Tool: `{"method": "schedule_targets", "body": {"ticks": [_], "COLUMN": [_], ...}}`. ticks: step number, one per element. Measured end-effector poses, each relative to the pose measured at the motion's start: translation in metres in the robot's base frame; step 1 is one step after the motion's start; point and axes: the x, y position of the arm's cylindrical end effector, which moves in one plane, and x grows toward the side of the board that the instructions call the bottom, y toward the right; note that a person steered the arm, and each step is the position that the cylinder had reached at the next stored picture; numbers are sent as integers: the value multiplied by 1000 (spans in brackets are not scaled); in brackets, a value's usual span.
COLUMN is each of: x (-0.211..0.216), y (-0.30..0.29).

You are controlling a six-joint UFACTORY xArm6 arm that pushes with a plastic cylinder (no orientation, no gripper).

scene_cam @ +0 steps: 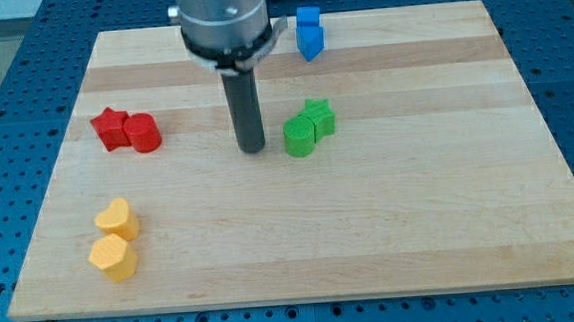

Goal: Move your arm towards the top center

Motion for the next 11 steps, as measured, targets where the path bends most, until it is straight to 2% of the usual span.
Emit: {"method": "schedule_targets", "body": {"ticks": [1, 6, 7, 11], "x": [-38, -38, -62, -60], "y": [0, 0, 0, 0]}}
